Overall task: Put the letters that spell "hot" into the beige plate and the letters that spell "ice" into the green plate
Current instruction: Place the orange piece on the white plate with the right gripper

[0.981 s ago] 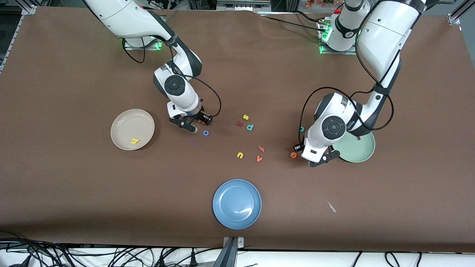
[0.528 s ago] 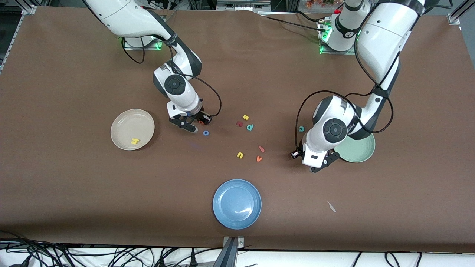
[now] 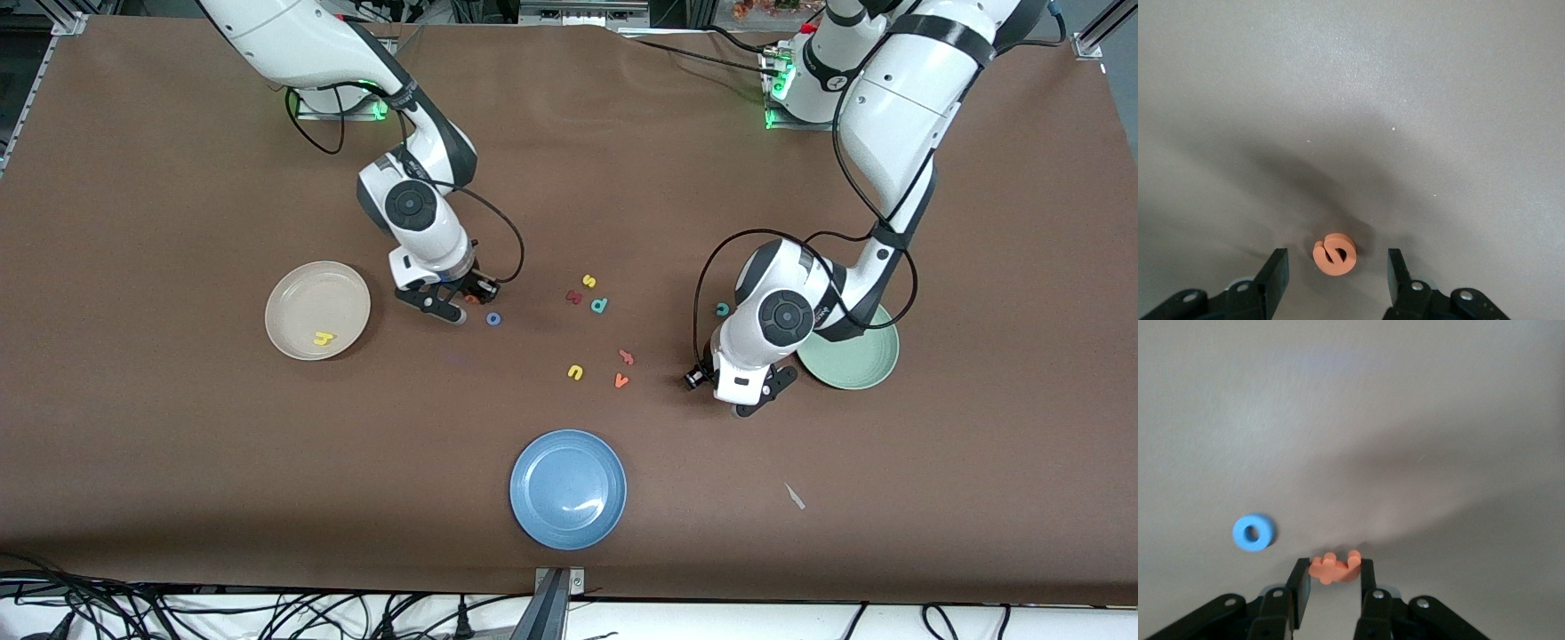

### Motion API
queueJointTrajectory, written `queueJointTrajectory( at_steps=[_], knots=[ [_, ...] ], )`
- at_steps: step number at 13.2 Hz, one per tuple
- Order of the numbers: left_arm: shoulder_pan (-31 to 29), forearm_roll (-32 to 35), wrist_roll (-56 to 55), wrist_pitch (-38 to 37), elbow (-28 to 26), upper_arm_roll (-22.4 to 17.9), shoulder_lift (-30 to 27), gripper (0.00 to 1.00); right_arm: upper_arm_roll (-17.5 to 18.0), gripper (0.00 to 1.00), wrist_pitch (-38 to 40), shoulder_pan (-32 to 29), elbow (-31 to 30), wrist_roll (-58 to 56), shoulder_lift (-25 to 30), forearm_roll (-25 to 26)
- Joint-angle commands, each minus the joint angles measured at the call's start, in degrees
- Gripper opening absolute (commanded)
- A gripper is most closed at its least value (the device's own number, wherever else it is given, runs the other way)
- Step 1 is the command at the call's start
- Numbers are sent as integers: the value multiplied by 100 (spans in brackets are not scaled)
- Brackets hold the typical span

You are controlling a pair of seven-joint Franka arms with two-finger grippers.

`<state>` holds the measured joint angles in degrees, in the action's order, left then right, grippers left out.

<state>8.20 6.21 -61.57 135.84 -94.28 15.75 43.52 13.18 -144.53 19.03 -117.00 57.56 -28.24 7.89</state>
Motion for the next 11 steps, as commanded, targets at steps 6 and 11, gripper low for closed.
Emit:
queueJointTrajectory(
  at_steps=[6,11],
  knots=[
    [68,83,-83,22,59,-55,78,48,-149,21,1225,-1373,-130,-3158,960,46],
    [68,240,-162,30,59,-55,139,48,-158,63,1542,-2000,-139,-4060,1014,-42]
  ],
)
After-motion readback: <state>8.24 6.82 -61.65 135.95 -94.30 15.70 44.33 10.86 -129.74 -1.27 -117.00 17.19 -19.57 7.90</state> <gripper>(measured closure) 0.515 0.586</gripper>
